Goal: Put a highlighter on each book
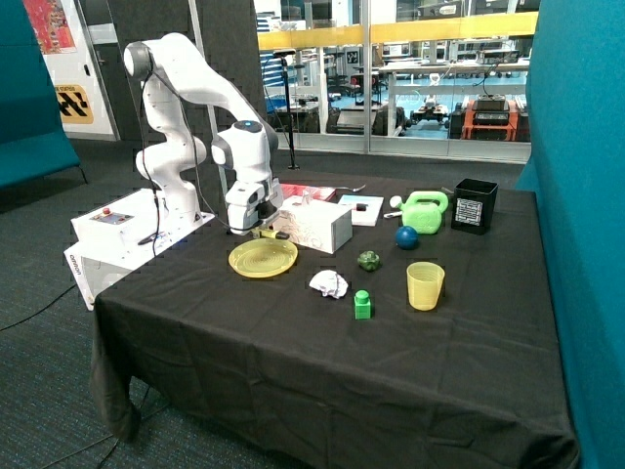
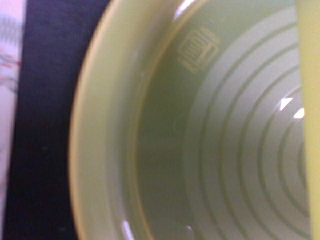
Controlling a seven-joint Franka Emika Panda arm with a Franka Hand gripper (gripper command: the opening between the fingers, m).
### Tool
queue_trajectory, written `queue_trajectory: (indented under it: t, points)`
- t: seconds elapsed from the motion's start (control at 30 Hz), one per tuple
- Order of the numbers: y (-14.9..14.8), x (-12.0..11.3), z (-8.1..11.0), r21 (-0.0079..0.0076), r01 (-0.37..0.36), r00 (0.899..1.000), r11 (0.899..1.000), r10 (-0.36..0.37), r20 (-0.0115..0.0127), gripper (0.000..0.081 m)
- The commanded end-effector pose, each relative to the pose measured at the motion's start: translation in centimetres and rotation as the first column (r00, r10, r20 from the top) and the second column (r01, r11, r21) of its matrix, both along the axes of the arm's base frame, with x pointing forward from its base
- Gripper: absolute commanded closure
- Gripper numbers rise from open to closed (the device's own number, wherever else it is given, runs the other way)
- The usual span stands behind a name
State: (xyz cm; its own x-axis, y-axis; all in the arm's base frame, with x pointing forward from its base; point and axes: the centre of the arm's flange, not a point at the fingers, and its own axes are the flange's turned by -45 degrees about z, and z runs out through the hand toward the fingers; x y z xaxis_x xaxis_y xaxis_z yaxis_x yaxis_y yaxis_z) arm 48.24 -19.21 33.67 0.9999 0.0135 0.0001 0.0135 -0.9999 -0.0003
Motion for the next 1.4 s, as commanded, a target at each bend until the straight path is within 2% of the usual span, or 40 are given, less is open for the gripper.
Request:
queue_trajectory:
  t: [0.0, 0.23, 0.7, 1.27, 1.3, 1.37]
  points:
    - [1.5, 0.6, 3.1, -0.0003, -0.056, 0.998, 0.998, 0.056, -0.0001, 0.0808]
    - [3.8, 1.0, 5.0, -0.0003, -0.118, 0.993, 0.993, 0.118, -0.0001, 0.0808]
    - [8.9, 1.5, 8.1, -0.0003, -0.234, 0.972, 0.972, 0.234, -0.0001, 0.0808]
    - [13.7, -0.5, 8.3, -0.0003, -0.339, 0.941, 0.941, 0.339, -0.0001, 0.0808]
    - [14.2, -0.8, 8.2, -0.0003, -0.359, 0.933, 0.933, 0.359, -0.0001, 0.0808]
    - [14.8, -1.3, 8.0, -0.0003, -0.372, 0.928, 0.928, 0.372, -0.0001, 0.0808]
